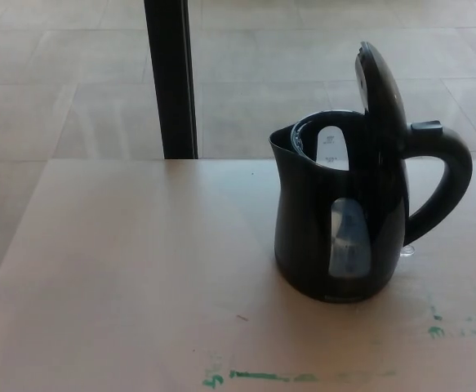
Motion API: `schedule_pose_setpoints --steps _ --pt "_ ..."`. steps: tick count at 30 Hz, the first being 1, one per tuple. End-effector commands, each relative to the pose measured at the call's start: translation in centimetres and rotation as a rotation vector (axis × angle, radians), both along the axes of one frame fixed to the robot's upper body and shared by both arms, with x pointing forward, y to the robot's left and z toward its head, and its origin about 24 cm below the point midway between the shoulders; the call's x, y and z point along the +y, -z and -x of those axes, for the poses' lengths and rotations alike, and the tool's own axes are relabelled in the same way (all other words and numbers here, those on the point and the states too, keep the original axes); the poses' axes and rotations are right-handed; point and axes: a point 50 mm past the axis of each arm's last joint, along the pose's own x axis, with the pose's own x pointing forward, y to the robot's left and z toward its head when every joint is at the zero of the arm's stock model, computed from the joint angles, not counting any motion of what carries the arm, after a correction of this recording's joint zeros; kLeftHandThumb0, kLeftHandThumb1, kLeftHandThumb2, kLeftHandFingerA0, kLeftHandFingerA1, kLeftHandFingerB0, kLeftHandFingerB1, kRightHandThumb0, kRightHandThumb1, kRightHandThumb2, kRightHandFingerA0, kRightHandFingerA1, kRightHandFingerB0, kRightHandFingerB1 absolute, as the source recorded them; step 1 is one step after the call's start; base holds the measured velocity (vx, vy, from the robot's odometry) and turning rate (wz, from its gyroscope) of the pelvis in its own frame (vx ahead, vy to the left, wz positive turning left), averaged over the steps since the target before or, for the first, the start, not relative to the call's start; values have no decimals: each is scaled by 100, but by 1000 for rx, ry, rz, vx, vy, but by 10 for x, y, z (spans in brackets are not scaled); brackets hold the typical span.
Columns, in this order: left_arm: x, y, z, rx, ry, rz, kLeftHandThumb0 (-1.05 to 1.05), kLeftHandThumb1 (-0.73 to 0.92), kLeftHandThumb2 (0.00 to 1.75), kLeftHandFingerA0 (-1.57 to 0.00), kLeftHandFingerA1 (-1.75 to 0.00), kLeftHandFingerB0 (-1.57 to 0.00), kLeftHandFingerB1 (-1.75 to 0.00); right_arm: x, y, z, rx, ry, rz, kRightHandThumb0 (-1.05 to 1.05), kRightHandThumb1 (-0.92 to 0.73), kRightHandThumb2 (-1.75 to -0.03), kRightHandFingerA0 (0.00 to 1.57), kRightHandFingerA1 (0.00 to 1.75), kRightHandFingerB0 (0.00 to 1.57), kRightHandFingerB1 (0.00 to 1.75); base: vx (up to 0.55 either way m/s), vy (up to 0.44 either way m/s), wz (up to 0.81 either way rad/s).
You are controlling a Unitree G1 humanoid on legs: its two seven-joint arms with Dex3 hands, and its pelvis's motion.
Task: The robot uses its right hand to push down on the lid of a kettle kept in the middle of the desk to close it
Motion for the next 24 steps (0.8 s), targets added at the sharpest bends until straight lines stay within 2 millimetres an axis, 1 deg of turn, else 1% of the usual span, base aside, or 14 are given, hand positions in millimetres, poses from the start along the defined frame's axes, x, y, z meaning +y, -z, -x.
schedule_pose_setpoints --steps 1,4,5,6,7,12,13,17,18,19,20,22,23,24 --pt "24 -13 8 -130 -214 104 -86 92 70 -48 -48 -41 -43 -32 -27 4 -313 244 11 -84 -92 -68 58 74 41 54 0 0 0" --pt "23 -13 9 -137 -227 112 -87 92 70 -48 -47 -41 -42 -35 -30 2 -345 252 1 -83 -92 -68 55 73 39 53 0 0 0" --pt "23 -12 9 -141 -239 118 -87 92 70 -49 -48 -42 -43 -36 -31 1 -373 260 -5 -80 -70 -108 53 75 36 61 0 0 0" --pt "24 -13 9 -142 -241 118 -87 92 70 -49 -48 -42 -43 -36 -31 1 -377 261 -7 -80 -70 -108 53 75 36 61 0 0 0" --pt "24 -13 10 -148 -251 124 -87 92 68 -49 -50 -42 -43 -38 -33 -1 -388 270 -1 -83 -92 -68 60 77 40 53 0 0 0" --pt "25 -14 10 -147 -252 121 -86 92 68 -49 -50 -39 -42 -58 -57 -15 -523 289 45 -82 -92 -75 50 71 30 50 0 0 0" --pt "25 -13 11 -142 -251 121 -85 92 71 -49 -48 -41 -42 -67 -71 -23 -564 269 110 -76 -76 -115 50 75 27 59 0 0 0" --pt "25 -13 10 -133 -254 119 -85 92 72 -47 -48 -39 -43 -82 -96 -45 -660 257 185 -83 -92 -74 57 72 30 52 0 0 0" --pt "25 -13 9 -141 -260 122 -82 73 111 -42 -58 -35 -54 -86 -106 -53 -688 239 196 -83 -92 -78 52 69 24 49 0 0 0" --pt "26 -14 9 -142 -260 122 -84 92 72 -48 -49 -39 -44 -89 -116 -64 -724 231 218 -84 -81 -116 49 69 27 56 0 0 0" --pt "25 -13 9 -148 -273 129 -84 92 70 -47 -49 -41 -44 -92 -128 -75 -762 204 260 -82 -92 -71 53 65 31 49 0 0 0" --pt "25 -13 8 -155 -276 131 -83 92 70 -49 -49 -43 -43 -92 -150 -97 -814 115 339 -76 -77 -116 52 68 29 56 0 0 0" --pt "24 -13 7 -163 -272 137 -81 75 112 -42 -59 -34 -53 -92 -166 -114 -873 96 343 -78 -92 -75 55 54 33 42 0 0 0" --pt "24 -13 7 -170 -282 148 -84 92 70 -48 -50 -41 -43 -88 -182 -130 -927 59 360 -80 -92 -75 54 51 36 41 0 0 0"
